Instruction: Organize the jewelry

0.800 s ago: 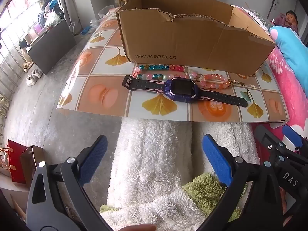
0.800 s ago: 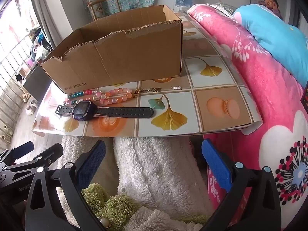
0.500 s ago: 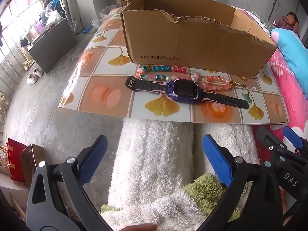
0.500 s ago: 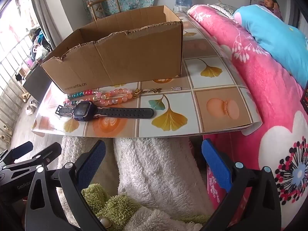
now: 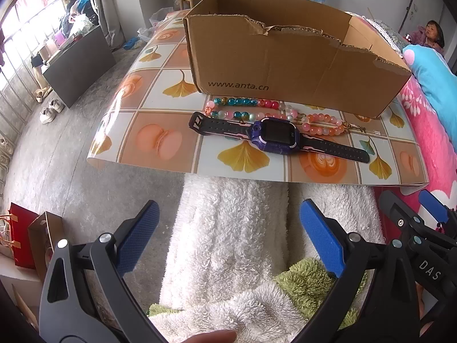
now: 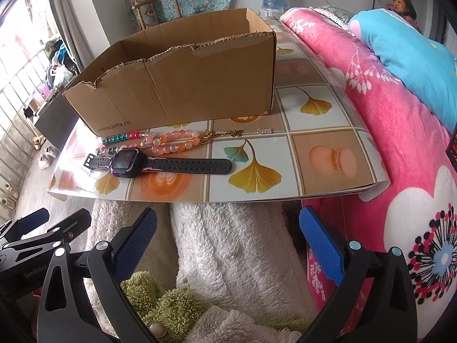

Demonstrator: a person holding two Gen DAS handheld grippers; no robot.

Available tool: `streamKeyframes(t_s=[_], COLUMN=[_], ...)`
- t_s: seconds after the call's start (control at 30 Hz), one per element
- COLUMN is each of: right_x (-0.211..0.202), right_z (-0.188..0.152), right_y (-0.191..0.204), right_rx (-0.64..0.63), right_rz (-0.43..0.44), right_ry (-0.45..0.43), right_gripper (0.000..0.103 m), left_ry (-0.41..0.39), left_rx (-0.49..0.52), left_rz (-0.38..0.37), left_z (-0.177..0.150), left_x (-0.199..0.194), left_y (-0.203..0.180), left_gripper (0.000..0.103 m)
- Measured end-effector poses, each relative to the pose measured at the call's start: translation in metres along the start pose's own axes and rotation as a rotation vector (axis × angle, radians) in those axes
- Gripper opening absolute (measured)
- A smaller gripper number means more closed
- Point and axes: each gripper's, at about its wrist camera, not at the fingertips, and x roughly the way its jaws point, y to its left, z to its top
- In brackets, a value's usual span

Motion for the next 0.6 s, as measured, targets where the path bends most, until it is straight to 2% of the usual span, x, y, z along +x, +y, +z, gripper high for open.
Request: streamKeyframes(t_s=[0.6], right_x=[-0.0017], right_z=[-0.0014], right_y=[0.0035], right_rx=[-0.002], right_rz=[-0.002], right_ry=[0.002], right_gripper=[0.098], left_ry=[0.007], left_rx=[0.001], left_rz=[-0.004], left_z=[-0.0006], left_x=[0.0033], left_y=[0.0012], left_gripper=[0.096])
